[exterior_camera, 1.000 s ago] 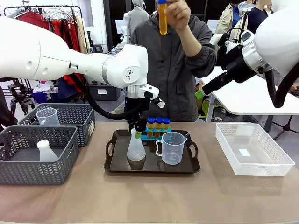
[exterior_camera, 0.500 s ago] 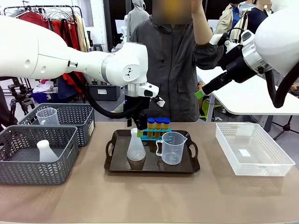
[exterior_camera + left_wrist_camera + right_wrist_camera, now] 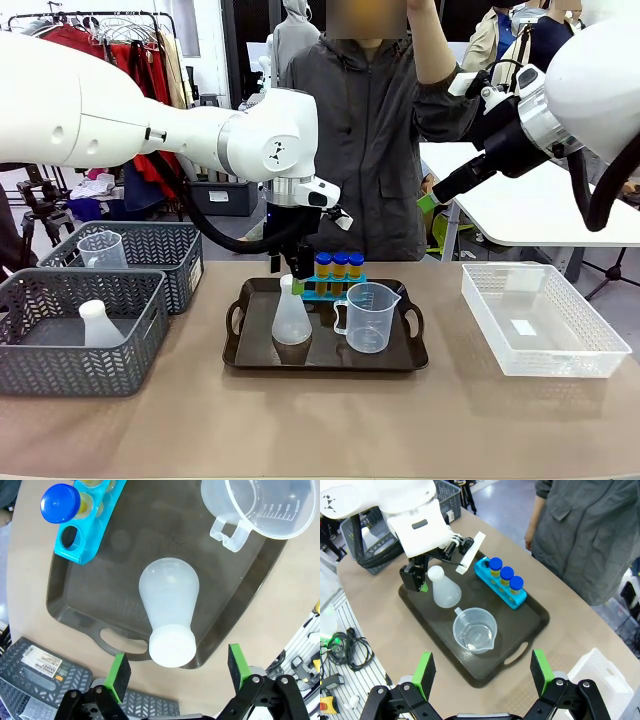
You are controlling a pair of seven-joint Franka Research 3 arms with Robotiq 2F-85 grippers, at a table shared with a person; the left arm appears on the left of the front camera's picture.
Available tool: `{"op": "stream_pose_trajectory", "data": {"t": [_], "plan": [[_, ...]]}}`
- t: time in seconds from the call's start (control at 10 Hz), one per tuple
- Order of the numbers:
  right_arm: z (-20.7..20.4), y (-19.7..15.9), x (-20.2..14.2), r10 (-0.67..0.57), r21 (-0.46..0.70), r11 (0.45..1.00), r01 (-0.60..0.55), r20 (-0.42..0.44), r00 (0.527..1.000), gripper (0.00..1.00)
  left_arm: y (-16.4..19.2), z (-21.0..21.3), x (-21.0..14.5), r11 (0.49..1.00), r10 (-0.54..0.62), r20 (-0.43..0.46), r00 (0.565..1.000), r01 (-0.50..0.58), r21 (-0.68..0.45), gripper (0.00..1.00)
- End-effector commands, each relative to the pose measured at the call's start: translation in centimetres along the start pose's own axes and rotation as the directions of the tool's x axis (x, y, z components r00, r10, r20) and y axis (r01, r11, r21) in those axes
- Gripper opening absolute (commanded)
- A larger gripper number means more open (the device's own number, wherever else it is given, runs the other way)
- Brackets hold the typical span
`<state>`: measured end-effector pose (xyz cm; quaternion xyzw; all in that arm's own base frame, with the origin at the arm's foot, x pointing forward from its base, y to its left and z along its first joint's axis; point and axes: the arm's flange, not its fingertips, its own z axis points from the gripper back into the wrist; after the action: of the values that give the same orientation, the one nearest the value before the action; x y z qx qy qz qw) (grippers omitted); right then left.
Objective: Prepare the laboratory tools.
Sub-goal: Pick up one Small flask and place it on the Handle tray.
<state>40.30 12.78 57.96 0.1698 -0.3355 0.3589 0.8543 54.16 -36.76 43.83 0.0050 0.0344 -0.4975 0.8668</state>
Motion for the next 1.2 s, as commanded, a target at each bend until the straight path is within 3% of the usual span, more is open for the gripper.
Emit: {"op": "stream_pose_trajectory", "data": {"t": [0.0,0.7,1.1], "plan": [[0.0,0.0,0.1,-0.007,0.009,1.0,0.007,0.007,1.0,1.0,0.2,0.0,0.0,1.0,0.004,0.015,1.0,-0.004,0.01,1.0],[0.0,0.0,0.1,-0.007,0.009,1.0,0.007,0.007,1.0,1.0,0.1,0.0,0.1,1.0,0.0,0.007,1.0,0.0,0.002,1.0],[0.0,0.0,0.1,-0.007,0.009,1.0,0.007,0.007,1.0,1.0,0.1,5.8,-3.2,0.999,-0.041,0.112,0.993,0.038,0.028,1.0]]}}
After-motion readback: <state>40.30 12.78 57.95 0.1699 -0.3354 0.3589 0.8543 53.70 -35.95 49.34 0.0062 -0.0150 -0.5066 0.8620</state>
